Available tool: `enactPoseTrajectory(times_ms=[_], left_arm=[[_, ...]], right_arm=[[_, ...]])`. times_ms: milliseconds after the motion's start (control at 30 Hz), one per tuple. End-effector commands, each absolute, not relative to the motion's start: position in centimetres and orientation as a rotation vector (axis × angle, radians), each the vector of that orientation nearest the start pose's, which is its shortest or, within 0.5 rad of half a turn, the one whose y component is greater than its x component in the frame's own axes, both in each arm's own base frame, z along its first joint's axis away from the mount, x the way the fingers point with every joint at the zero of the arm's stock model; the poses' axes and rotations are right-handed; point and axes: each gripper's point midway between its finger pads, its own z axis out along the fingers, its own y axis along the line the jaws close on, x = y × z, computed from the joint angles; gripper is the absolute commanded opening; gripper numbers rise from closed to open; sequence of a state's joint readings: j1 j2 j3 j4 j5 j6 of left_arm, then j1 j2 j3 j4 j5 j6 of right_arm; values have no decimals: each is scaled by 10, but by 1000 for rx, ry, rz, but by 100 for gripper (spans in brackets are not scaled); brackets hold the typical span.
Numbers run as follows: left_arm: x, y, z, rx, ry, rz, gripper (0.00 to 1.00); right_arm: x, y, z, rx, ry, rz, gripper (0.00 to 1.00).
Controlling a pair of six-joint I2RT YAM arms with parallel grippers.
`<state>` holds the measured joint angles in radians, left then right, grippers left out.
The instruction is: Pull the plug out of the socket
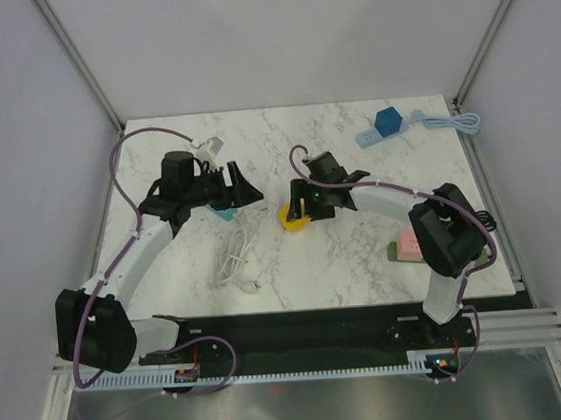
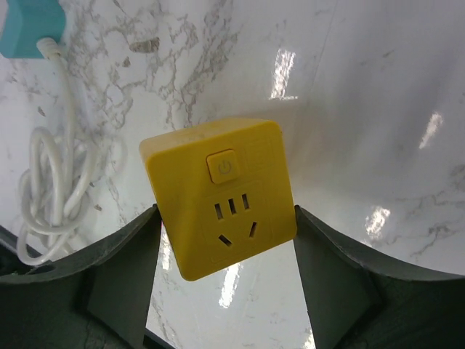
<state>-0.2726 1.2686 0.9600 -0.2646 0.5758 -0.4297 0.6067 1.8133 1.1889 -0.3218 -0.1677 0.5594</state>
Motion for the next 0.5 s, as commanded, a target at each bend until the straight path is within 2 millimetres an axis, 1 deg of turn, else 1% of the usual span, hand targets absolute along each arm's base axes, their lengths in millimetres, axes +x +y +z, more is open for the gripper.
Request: enactPoseTrajectory(times_ms=[0, 33, 67, 133, 200, 233, 300, 333, 367, 400, 467], left_arm=[[308, -203, 214, 191, 2158, -1033, 82], [308, -203, 214, 192, 2159, -1032, 82], [308, -203, 213, 190, 2160, -1031, 82], [309, -202, 213, 187, 2160, -1024, 82], [309, -202, 212, 189, 2160, -1025, 82], [309, -202, 212, 188, 2161, -1021, 82], [309, -202, 211, 188, 2162, -1018, 83], [310, -201, 212, 187, 2159, -1014, 83], [310, -200, 212, 188, 2158, -1011, 83], [309, -201, 212, 188, 2160, -1013, 83], [310, -200, 210, 182, 2163, -1007, 85]], right_arm=[[340, 311, 65, -120, 2586, 874, 68], [340, 318, 65, -107, 2590, 954, 68], [347, 327, 72, -110, 2547, 1012, 67], [356, 343, 78, -124, 2513, 1110, 67], [361, 352, 78, -144, 2494, 1155, 67], [368, 357, 77, -150, 2488, 1160, 68], [375, 359, 74, -155, 2487, 1159, 70], [382, 360, 73, -154, 2482, 1157, 72], [384, 360, 71, -156, 2492, 1146, 73], [387, 359, 69, -162, 2496, 1136, 79], [396, 353, 66, -155, 2504, 1089, 85]])
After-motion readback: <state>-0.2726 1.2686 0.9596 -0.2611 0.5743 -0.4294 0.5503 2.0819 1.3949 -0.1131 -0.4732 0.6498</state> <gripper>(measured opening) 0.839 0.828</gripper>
